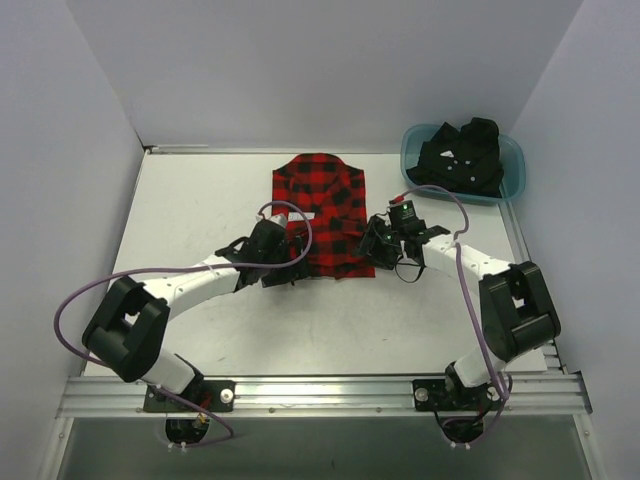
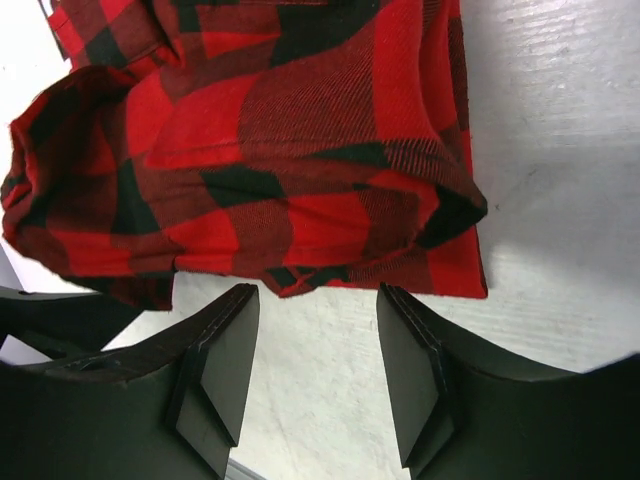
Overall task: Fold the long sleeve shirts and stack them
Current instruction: Fold the shirt
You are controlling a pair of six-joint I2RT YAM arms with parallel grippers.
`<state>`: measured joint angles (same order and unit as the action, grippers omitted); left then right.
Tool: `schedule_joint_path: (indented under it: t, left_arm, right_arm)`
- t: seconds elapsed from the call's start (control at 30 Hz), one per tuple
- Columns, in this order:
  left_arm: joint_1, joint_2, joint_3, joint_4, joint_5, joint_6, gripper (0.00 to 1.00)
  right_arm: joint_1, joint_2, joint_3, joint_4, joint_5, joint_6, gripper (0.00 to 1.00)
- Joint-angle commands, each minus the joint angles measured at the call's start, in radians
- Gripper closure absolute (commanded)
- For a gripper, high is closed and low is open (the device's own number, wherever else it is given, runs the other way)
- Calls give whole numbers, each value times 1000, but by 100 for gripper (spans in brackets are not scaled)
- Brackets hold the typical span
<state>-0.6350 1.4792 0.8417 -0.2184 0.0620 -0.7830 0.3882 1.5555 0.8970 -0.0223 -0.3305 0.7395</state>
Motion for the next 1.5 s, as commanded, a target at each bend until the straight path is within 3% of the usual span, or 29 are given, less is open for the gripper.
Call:
schedule_joint_path:
  t: [0.0,0.9,1.33,1.47]
  left_arm:
    - [-8,33,66,53,-28,27,14]
    - [-17,147,204,45,-18,44,45]
    - [-2,156,260,24,-14,73,49]
    - [6,165,284,17,-13,79,49]
  right_arm:
    - [8,43,-4,68,-10,66,50]
    - [37,133,63,62,24,150,50]
    - [32,265,272,160,28,170,50]
    - [29,353,403,202,19,164,47]
